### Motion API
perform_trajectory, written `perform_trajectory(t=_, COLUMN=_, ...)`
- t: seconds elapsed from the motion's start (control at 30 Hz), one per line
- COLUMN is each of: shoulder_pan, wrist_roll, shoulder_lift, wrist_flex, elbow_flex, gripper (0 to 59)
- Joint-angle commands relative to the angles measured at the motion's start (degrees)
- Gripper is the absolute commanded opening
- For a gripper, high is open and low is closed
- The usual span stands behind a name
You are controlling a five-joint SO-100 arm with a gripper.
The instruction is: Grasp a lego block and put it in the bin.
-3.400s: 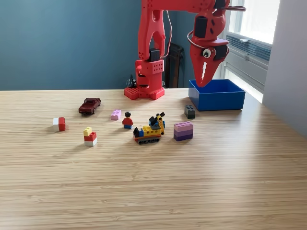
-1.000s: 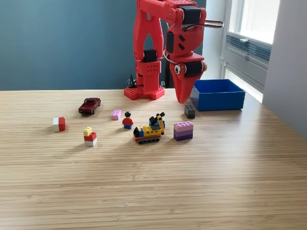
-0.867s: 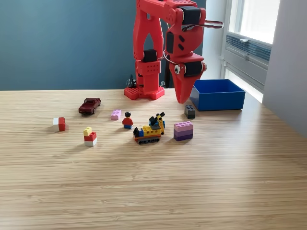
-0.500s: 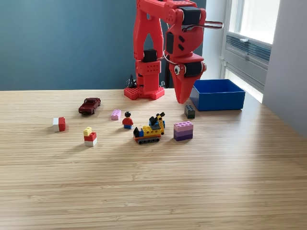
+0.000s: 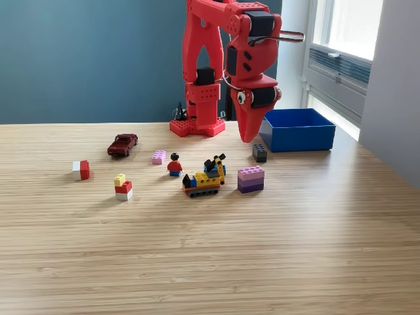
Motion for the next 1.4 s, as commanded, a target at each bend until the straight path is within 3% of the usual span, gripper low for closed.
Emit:
perform_trajectory(t=0.03, shoulder_pan=-0.2, wrist_roll=-0.2, shoulder_lift=5.5, wrist_flex=-0.4, elbow_flex=-0.5, gripper=0.1)
perform_trajectory(t=0.63, shoulder_pan=1.1, wrist_roll=-1.6, shoulder_lift=5.9, wrist_flex=-3.3, elbow_flex=5.0, gripper=0.1)
perform_trajectory(t=0.8, shoulder_pan=6.4, wrist_roll=2.9, shoulder_lift=6.0, wrist_flex=-3.1, elbow_flex=7.5, gripper=0.1)
perform_trajectory(t=1.03, shoulder_pan=16.3, wrist_roll=18.5, shoulder_lift=6.2, wrist_flex=1.8, elbow_flex=6.9, gripper=0.1)
perform_trajectory(t=1.4, shoulder_pan=19.9, wrist_roll=20.4, shoulder_lift=6.2, wrist_flex=3.1, elbow_flex=13.3, gripper=0.1)
